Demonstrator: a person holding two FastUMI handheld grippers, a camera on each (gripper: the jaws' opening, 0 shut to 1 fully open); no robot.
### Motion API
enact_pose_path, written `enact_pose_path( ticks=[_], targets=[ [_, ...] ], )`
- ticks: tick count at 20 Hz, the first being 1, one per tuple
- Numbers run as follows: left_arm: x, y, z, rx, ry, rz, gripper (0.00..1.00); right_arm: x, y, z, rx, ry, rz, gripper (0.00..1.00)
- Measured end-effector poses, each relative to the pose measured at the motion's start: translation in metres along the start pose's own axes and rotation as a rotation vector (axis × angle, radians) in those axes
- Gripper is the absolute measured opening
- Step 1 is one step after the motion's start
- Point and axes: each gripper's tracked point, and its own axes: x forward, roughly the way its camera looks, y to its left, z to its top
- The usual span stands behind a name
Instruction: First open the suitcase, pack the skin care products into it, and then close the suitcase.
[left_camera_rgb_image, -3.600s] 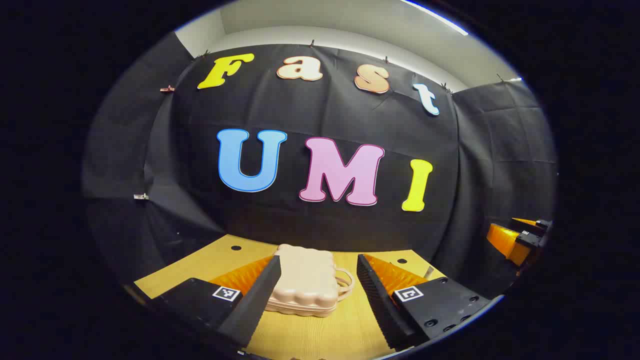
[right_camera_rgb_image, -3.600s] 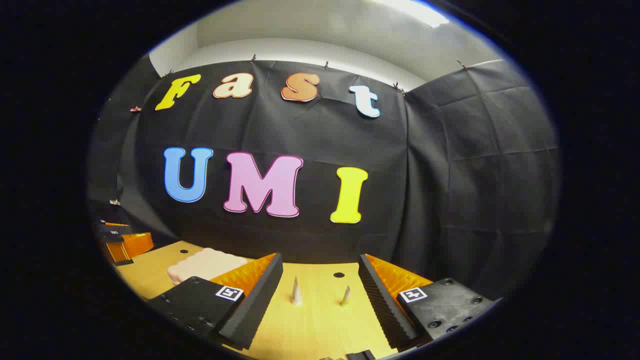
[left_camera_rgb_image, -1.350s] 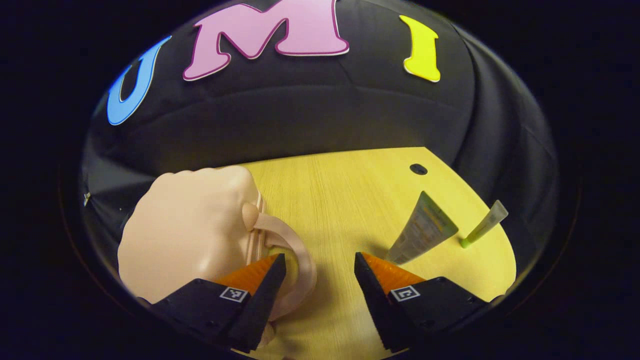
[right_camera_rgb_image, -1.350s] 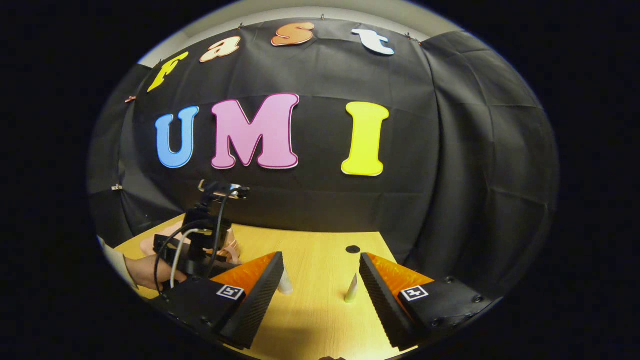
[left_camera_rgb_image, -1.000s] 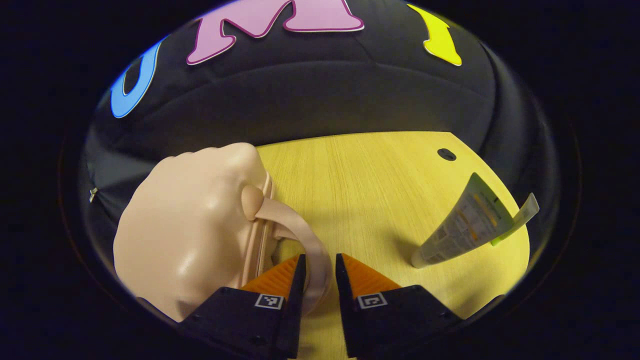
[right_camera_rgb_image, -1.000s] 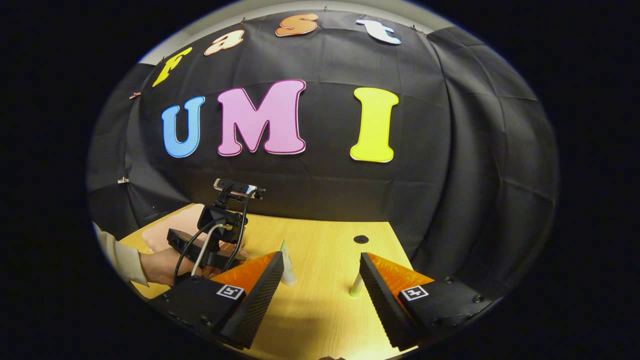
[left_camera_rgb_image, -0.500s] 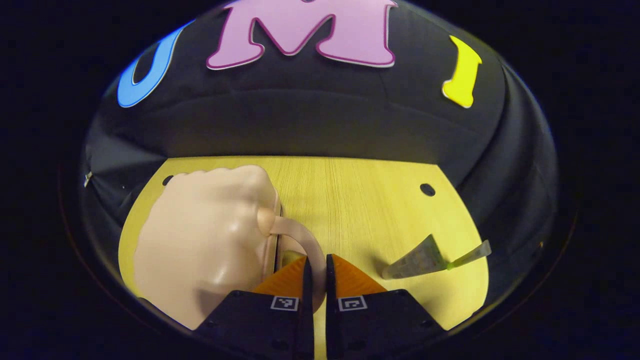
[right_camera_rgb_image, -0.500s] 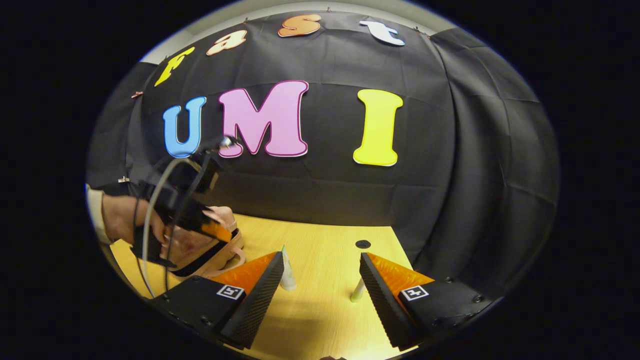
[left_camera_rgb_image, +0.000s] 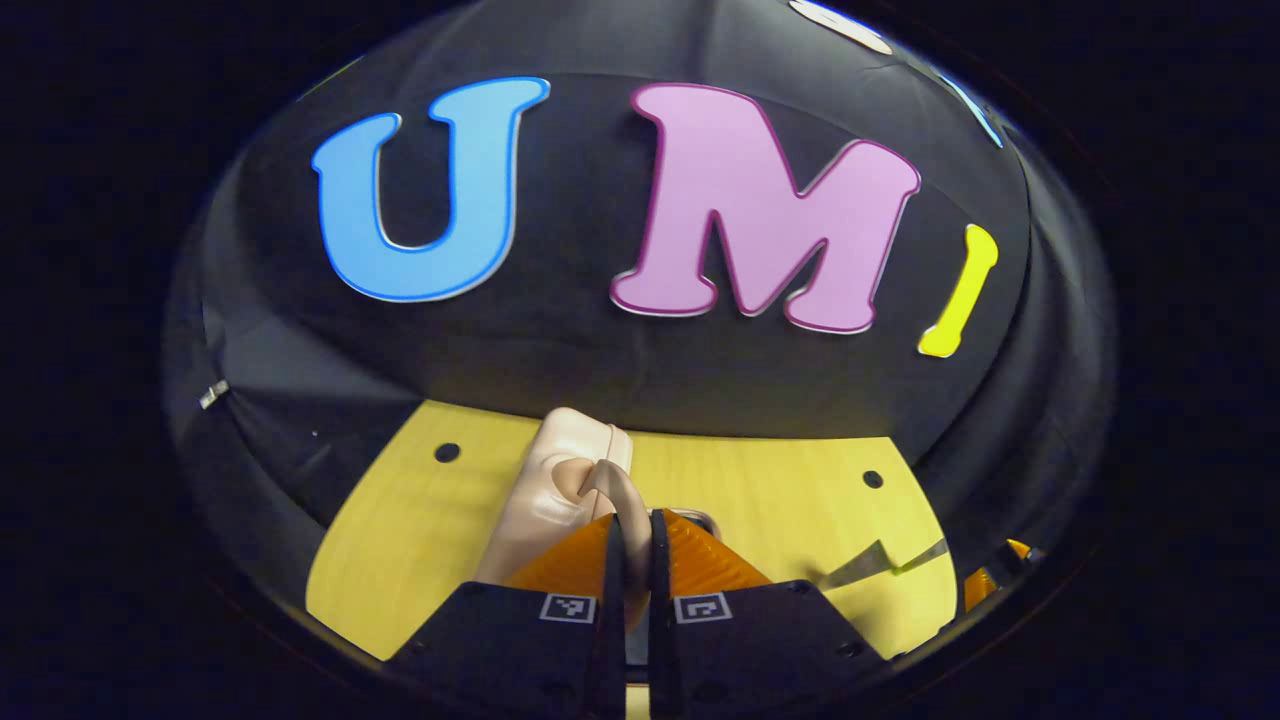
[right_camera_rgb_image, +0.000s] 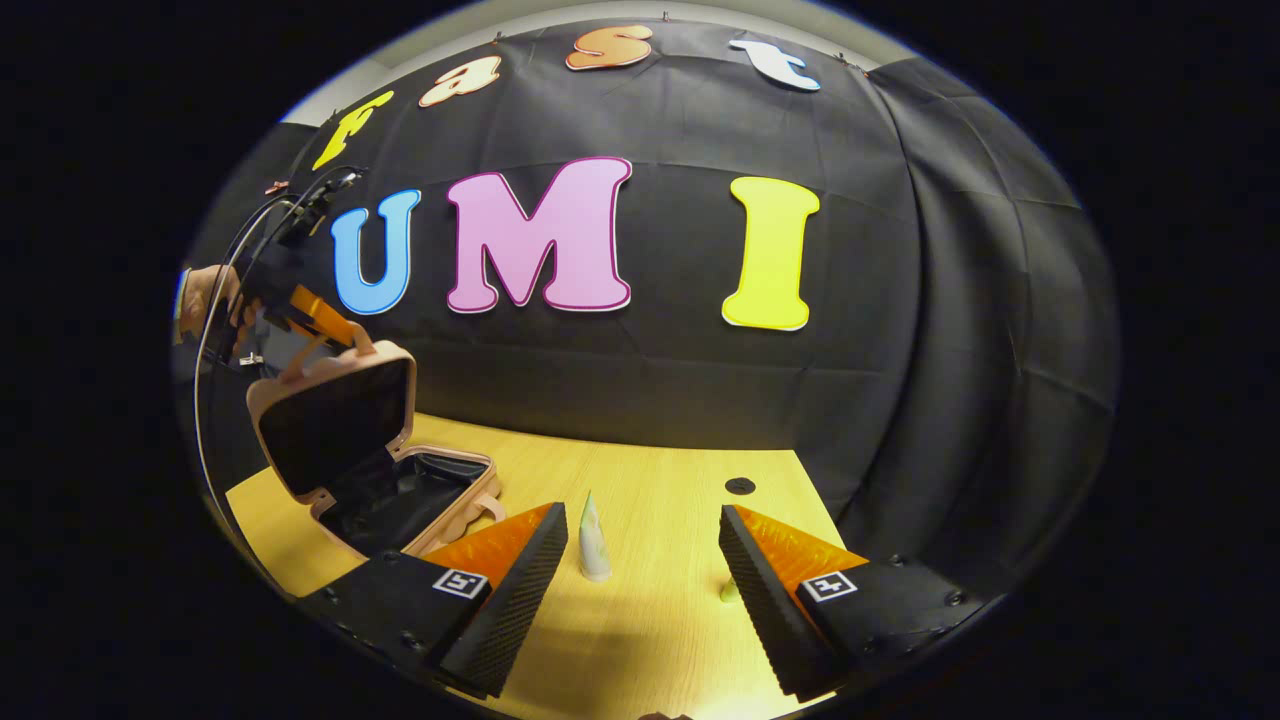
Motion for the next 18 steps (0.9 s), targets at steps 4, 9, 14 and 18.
enact_pose_path(
  ticks=[4,9,14,18],
  targets=[
    [0.014,0.131,-0.001,0.090,-0.025,0.195,0.12,0.004,0.014,-0.009,-0.003,0.036,0.000,0.97],
    [0.074,0.232,-0.061,-0.019,0.046,0.296,0.12,0.010,0.024,-0.012,-0.022,0.053,-0.040,0.97],
    [0.138,0.300,-0.144,-0.174,0.163,0.300,0.12,0.019,0.032,-0.025,-0.037,0.075,-0.101,0.97],
    [0.168,0.325,-0.188,-0.319,0.170,0.310,0.15,0.019,0.038,-0.044,-0.031,0.113,-0.115,0.97]
  ],
)
